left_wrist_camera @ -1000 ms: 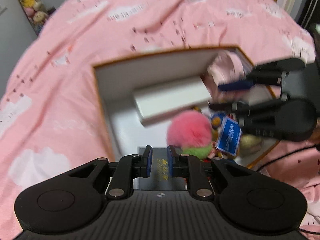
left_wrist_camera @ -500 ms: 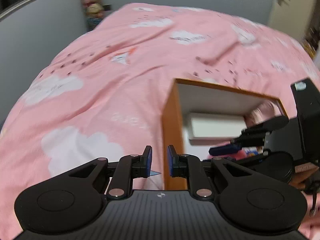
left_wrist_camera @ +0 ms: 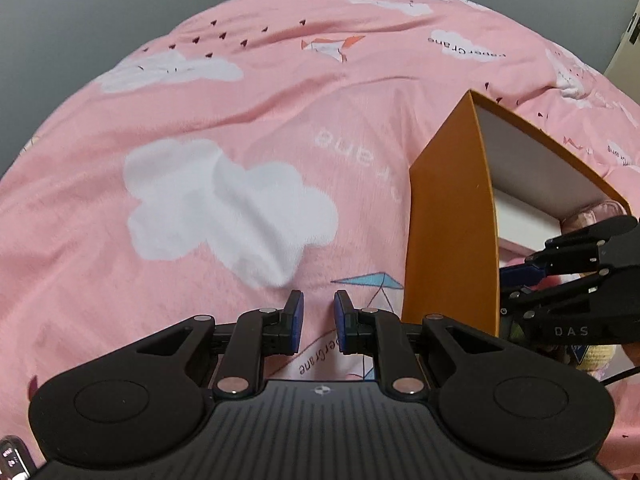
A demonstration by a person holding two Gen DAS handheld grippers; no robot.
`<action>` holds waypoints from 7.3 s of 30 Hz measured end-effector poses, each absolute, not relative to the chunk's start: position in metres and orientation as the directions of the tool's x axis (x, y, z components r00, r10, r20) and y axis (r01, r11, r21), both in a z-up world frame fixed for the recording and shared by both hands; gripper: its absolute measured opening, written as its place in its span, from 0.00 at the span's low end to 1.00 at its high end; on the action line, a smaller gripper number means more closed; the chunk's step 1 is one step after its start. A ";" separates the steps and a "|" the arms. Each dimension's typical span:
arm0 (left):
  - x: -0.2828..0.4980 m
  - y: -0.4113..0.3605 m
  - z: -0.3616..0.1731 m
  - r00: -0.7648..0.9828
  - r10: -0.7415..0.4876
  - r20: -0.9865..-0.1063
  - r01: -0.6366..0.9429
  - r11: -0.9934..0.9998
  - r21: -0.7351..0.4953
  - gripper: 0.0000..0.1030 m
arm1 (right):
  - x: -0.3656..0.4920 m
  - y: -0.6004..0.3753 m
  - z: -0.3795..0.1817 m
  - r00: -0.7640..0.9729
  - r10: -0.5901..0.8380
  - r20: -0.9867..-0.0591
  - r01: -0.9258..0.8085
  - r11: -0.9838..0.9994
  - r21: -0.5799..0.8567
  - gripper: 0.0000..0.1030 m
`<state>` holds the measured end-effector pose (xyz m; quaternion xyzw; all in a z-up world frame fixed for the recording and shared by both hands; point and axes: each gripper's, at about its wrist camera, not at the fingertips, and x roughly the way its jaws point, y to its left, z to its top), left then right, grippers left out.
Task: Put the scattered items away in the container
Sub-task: 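Open both grippers and withdraw them from the box, then grasp the photo card box with the left gripper while the right grasps the gold box, then lift the photo card box and gold box up from the bed, then carry the photo card box and gold box over the box opening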
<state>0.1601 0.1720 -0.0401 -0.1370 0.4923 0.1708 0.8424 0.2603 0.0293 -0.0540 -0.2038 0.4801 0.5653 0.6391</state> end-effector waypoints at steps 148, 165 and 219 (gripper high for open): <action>0.138 -0.006 -0.147 0.208 -0.594 -0.778 -0.010 0.793 -0.609 0.29 | 0.141 -0.242 -0.084 0.306 0.385 -0.871 -0.336 0.899 0.280 0.47; 0.119 0.012 -0.099 0.372 -0.537 -0.757 0.049 0.826 -0.562 0.25 | 0.134 -0.234 -0.049 0.373 0.451 -0.811 -0.417 0.862 0.287 0.47; 0.182 0.085 -0.021 0.583 -0.253 -0.772 -0.154 0.899 -0.411 0.25 | 0.211 -0.131 0.000 0.371 0.652 -0.661 -0.582 0.718 0.382 0.47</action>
